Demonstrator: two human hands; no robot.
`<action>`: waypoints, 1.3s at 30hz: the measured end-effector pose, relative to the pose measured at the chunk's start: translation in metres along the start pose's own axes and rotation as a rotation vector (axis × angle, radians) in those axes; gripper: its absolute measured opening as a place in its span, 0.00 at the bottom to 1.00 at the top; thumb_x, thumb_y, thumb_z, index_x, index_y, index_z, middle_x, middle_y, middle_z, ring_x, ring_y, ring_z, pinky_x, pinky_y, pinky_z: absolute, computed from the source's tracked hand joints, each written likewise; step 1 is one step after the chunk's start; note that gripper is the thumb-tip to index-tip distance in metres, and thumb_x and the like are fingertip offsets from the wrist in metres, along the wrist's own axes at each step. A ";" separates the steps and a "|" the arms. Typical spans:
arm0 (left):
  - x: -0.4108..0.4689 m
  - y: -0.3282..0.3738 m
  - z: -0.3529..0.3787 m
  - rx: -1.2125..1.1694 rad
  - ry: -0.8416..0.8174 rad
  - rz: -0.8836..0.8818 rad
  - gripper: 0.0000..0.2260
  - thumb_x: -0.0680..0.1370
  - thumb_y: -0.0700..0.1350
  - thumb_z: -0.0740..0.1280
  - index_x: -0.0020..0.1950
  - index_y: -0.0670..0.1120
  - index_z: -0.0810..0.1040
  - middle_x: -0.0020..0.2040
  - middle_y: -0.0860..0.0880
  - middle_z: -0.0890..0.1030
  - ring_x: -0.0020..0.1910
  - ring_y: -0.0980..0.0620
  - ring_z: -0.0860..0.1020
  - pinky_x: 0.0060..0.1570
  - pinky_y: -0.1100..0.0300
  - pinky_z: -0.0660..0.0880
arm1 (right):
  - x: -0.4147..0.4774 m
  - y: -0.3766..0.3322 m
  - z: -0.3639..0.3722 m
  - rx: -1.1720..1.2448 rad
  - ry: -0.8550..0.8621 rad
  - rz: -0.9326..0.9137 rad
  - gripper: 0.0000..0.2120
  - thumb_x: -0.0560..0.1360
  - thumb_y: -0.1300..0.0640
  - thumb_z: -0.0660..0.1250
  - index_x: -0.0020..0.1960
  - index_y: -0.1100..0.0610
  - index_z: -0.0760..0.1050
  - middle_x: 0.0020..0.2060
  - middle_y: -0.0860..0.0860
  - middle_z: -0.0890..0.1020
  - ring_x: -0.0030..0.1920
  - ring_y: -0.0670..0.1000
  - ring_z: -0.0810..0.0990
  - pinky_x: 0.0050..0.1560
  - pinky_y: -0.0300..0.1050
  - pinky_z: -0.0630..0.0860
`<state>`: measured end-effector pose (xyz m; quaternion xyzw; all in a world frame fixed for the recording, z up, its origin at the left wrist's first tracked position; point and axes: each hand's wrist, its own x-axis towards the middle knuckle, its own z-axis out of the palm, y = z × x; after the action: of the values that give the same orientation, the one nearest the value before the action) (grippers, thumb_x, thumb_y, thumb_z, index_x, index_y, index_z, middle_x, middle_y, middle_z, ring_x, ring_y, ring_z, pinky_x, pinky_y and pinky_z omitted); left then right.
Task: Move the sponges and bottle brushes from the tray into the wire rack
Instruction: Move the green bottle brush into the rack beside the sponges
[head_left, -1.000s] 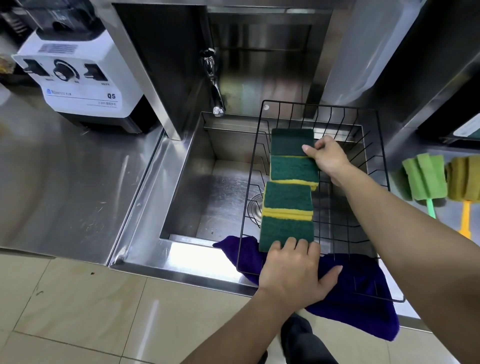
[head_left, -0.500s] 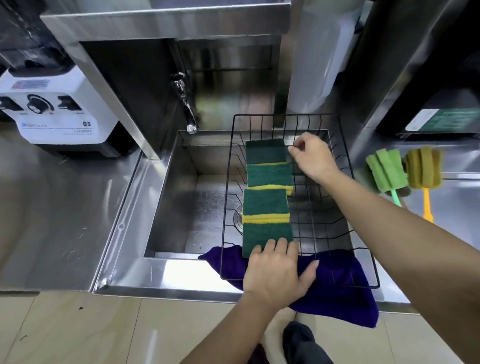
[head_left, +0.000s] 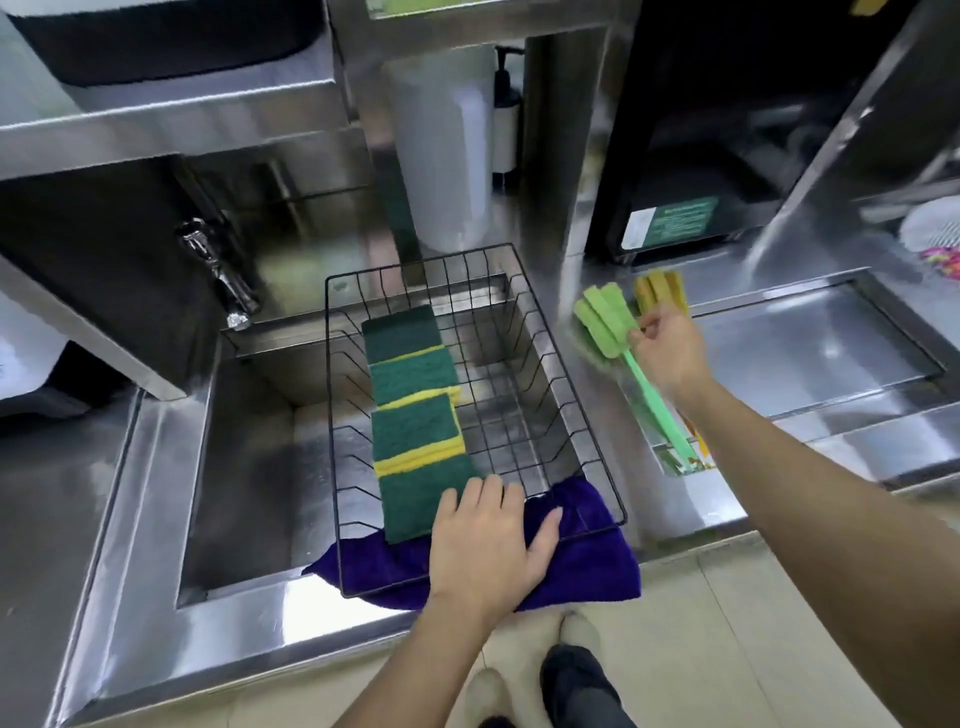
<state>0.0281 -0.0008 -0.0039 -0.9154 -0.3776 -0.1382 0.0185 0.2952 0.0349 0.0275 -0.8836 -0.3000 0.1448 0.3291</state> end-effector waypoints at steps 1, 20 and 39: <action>0.001 0.003 0.001 -0.008 -0.010 0.005 0.22 0.76 0.60 0.56 0.37 0.44 0.77 0.34 0.48 0.77 0.34 0.46 0.75 0.36 0.54 0.71 | -0.003 0.009 -0.002 -0.019 -0.018 0.026 0.12 0.74 0.58 0.64 0.55 0.61 0.74 0.43 0.56 0.76 0.50 0.61 0.78 0.49 0.50 0.72; -0.002 0.004 0.006 -0.053 -0.004 -0.015 0.22 0.76 0.59 0.56 0.35 0.45 0.77 0.31 0.48 0.77 0.31 0.46 0.76 0.29 0.55 0.71 | -0.024 0.011 -0.005 0.139 -0.045 -0.080 0.07 0.76 0.56 0.64 0.47 0.60 0.73 0.31 0.49 0.72 0.39 0.54 0.72 0.41 0.44 0.68; -0.002 0.004 0.006 -0.051 0.047 -0.011 0.22 0.76 0.59 0.56 0.42 0.45 0.82 0.32 0.48 0.79 0.32 0.48 0.77 0.29 0.57 0.71 | -0.089 -0.057 0.082 -0.071 -0.809 -0.064 0.09 0.78 0.56 0.62 0.48 0.59 0.63 0.25 0.57 0.77 0.17 0.49 0.75 0.17 0.38 0.69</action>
<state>0.0313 -0.0041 -0.0100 -0.9100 -0.3783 -0.1694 0.0031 0.1643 0.0542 0.0098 -0.7563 -0.4374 0.4600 0.1582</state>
